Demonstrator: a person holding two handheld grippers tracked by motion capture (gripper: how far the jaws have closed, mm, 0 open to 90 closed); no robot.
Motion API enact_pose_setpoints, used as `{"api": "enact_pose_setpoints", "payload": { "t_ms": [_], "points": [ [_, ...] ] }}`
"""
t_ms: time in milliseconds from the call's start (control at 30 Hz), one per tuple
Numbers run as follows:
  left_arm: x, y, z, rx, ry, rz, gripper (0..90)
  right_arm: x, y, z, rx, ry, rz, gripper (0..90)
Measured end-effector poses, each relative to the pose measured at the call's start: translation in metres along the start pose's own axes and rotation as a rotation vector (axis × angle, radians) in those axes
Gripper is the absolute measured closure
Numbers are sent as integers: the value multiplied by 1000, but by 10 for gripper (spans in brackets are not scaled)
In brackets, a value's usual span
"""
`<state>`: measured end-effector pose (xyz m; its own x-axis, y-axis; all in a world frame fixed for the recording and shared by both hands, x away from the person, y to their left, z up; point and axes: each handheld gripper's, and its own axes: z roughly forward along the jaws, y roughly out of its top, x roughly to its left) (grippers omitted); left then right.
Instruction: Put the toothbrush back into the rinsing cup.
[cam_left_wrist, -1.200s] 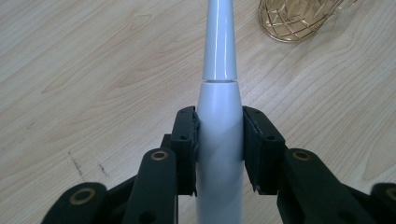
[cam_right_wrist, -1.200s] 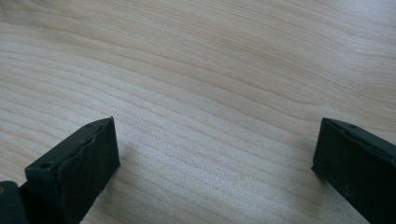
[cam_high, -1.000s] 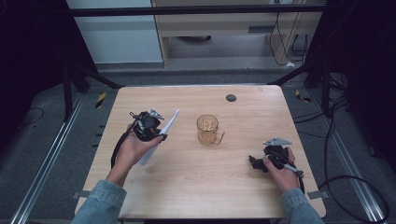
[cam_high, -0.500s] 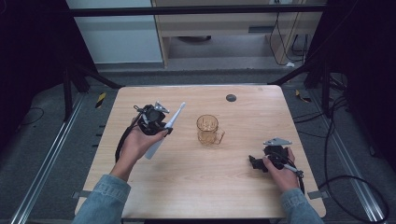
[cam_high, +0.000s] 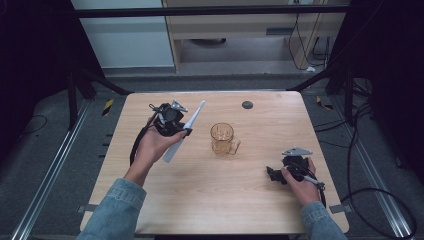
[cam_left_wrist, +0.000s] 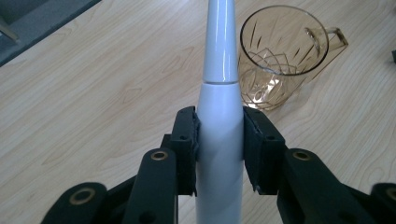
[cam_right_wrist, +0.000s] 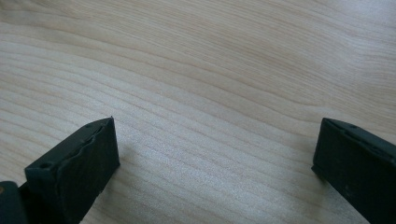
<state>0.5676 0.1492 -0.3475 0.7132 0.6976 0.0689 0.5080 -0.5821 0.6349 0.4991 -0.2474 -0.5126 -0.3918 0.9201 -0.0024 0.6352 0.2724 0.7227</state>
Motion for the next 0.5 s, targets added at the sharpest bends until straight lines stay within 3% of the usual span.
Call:
{"api": "enact_pose_setpoints", "payload": {
  "t_ms": [500],
  "points": [
    [-11, 33, 7, -56, -6, 12, 672, 0, 0, 0, 2, 4, 6, 4]
  ]
}}
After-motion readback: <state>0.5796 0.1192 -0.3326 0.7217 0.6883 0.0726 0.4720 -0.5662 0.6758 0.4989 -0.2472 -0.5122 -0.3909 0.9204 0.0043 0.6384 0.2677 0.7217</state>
